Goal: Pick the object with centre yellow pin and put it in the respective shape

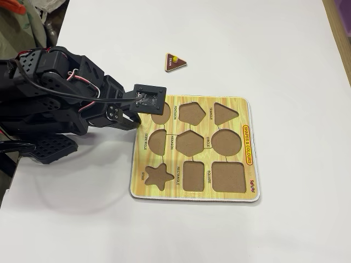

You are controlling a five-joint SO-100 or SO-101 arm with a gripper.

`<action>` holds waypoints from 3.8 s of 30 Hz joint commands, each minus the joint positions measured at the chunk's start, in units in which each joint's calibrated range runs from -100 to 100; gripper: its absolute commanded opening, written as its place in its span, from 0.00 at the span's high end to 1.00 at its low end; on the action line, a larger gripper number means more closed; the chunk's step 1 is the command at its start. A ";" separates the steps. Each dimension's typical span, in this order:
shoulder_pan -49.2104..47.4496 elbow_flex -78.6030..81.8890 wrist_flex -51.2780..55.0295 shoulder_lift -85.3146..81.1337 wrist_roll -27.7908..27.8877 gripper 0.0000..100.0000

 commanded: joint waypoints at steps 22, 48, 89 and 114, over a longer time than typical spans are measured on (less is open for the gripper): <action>0.20 0.45 0.81 0.72 -0.22 0.98; -0.48 -32.82 -0.40 29.09 -0.85 0.98; -39.35 -83.27 -1.26 89.76 -14.29 0.98; -42.96 -96.22 -1.26 106.07 -13.87 0.92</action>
